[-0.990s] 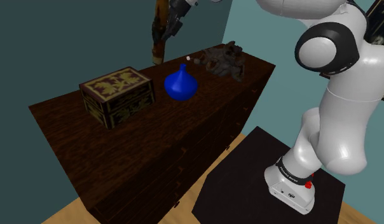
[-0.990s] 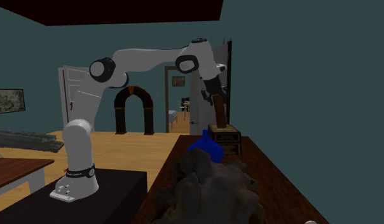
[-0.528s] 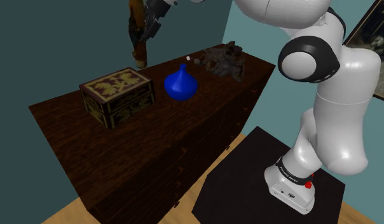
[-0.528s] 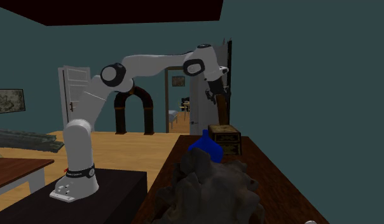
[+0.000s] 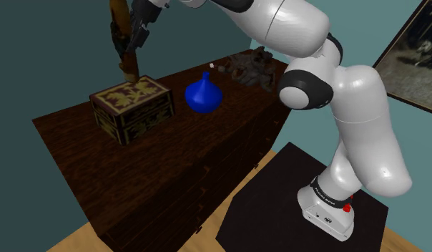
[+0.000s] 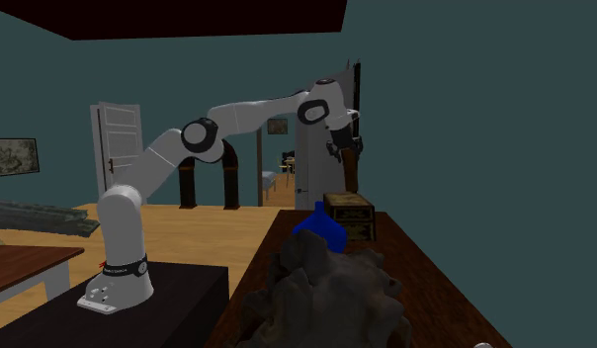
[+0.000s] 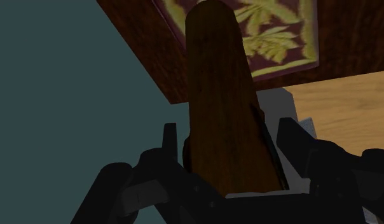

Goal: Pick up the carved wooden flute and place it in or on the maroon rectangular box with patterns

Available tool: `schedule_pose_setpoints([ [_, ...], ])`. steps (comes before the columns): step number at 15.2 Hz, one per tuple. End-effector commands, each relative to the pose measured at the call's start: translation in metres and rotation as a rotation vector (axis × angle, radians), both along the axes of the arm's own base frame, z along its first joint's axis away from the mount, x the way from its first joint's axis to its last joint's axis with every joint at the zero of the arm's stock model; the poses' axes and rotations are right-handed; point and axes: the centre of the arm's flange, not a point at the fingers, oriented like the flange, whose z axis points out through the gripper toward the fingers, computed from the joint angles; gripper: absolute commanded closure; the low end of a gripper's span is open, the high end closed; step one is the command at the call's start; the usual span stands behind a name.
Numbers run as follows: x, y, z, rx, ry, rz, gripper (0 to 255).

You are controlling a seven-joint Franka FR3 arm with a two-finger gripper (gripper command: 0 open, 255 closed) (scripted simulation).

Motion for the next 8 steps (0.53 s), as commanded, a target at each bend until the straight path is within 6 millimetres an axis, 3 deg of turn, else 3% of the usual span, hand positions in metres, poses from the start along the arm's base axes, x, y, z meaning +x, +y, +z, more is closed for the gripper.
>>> schedule_pose_setpoints([
  [1,-0.002,0.010,-0.006,0.001,-0.002,-0.001,255],
  [8,-0.002,0.010,-0.043,0.001,-0.002,-0.001,255],
])
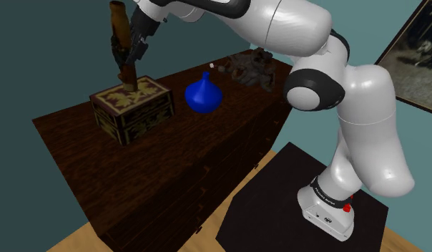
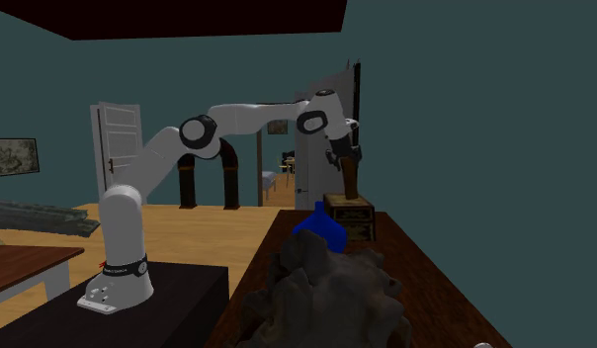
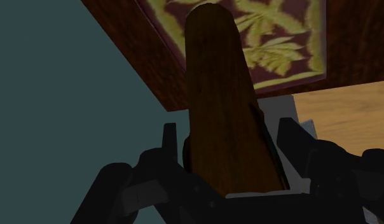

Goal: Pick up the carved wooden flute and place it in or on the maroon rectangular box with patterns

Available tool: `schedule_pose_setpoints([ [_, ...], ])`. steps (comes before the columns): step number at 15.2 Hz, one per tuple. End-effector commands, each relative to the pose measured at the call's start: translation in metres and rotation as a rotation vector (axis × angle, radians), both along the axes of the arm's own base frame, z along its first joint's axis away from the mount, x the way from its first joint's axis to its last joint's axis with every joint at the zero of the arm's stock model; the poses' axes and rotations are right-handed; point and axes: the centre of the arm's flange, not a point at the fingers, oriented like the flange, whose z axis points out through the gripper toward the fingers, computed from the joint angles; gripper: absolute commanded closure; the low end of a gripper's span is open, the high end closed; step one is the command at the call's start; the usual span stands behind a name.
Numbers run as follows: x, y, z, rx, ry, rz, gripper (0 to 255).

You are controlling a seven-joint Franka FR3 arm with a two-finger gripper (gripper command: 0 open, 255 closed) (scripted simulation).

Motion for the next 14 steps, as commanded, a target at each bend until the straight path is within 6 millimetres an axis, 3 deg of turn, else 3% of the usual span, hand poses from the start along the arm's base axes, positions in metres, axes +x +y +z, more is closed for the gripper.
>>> schedule_pose_setpoints([
  [1,0.0007,0.0000,-0.0118,-0.001,0.001,0.000,255],
  [10,0.0007,0.0000,-0.0177,-0.001,0.001,0.000,255],
  [11,0.0005,0.0006,-0.0168,-0.001,0.001,0.000,0],
  [14,0.0009,-0.0003,-0.0166,-0.001,0.001,-0.001,0],
])
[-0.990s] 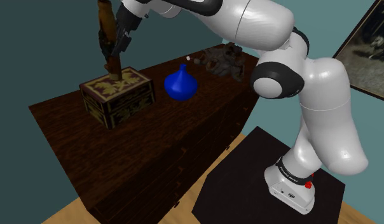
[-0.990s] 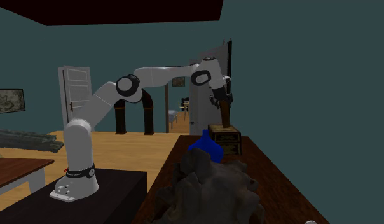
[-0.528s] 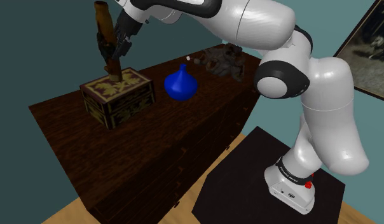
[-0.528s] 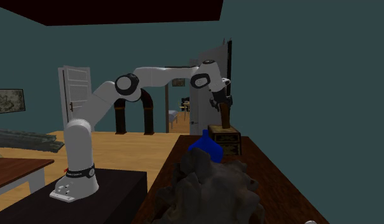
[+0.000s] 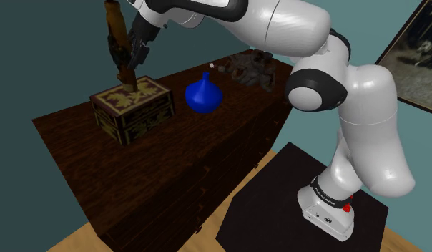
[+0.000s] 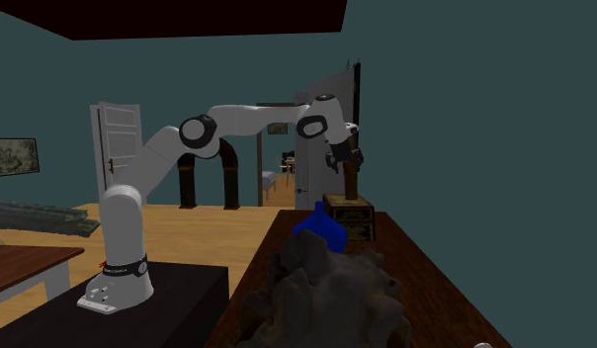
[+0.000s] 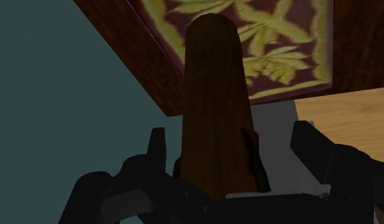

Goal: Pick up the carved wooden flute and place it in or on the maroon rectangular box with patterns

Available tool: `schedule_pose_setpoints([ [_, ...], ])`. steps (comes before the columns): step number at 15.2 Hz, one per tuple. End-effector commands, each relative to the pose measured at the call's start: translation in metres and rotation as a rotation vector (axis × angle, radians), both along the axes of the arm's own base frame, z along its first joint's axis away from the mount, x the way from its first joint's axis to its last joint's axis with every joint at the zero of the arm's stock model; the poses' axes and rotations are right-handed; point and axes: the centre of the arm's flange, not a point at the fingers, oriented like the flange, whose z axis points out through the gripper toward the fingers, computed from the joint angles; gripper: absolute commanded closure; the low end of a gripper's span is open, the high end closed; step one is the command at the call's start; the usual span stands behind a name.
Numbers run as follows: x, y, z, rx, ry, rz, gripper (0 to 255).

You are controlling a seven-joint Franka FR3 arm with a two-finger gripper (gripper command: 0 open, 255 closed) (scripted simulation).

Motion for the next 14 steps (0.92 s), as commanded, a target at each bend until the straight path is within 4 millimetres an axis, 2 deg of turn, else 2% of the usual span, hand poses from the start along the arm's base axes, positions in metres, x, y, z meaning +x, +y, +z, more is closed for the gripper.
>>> schedule_pose_setpoints([
  [1,0.000,0.000,0.000,0.000,0.000,0.000,0],
  [2,0.000,0.000,-0.001,0.000,0.000,0.000,0],
  [6,-0.014,-0.023,0.041,0.000,0.000,0.000,0],
  [14,-0.014,-0.023,0.041,0.000,0.000,0.000,0],
])
